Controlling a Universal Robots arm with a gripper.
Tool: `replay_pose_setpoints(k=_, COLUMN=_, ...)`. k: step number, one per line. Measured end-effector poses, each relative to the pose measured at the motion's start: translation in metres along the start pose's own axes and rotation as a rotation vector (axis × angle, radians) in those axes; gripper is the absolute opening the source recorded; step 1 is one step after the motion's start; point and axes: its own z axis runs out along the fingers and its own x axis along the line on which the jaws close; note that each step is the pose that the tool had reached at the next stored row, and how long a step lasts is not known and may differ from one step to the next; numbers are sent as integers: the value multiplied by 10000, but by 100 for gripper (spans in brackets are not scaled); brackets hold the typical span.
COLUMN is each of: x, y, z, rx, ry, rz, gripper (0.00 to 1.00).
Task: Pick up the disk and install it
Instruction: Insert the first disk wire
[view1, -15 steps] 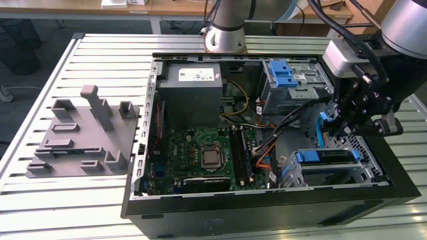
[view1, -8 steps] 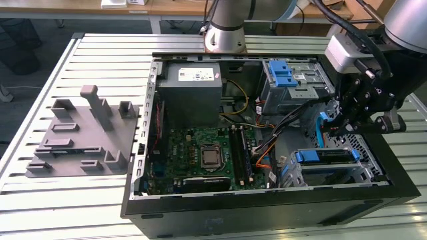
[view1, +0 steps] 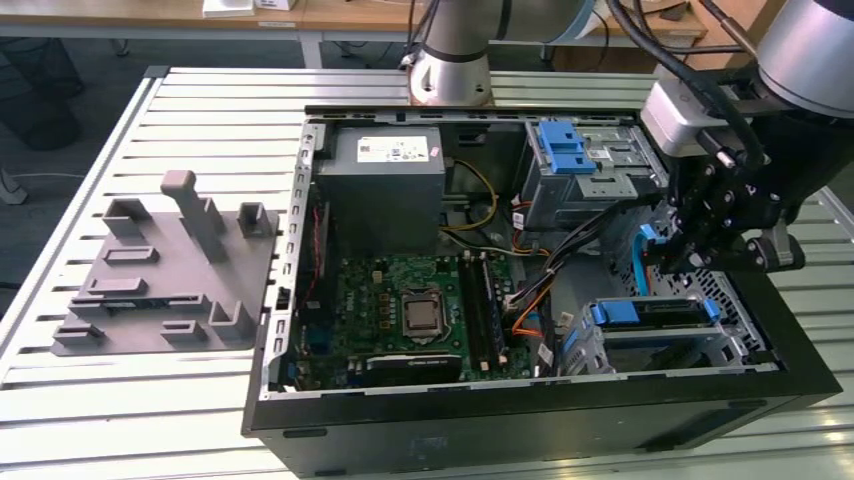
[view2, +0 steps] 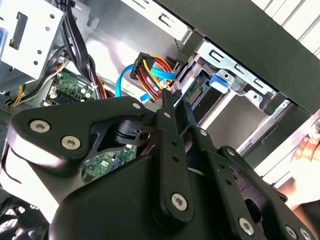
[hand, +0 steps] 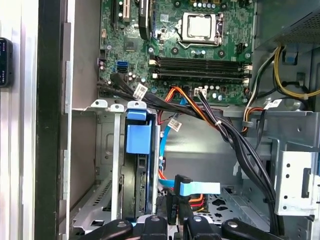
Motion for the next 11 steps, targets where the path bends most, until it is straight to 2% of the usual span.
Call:
replay_pose_setpoints(k=2, x=0, y=14, z=13, rx=131, ry=4, rz=-3, gripper=24)
replay_pose_setpoints(k=4, x=0, y=20, z=25, rx=217, ry=7, rz=-5, gripper=24)
replay_pose_setpoints(k=8, x=0, y=21, z=30, rx=245, ry=8, rz=-7, gripper=22)
replay_pose_setpoints(k=9, x=0, y=21, z=31, rx=246, ry=8, rz=-7, gripper=16)
replay_pose_setpoints(k=11, x=0, y=22, z=31, rx=246, ry=7, rz=-6, gripper=16)
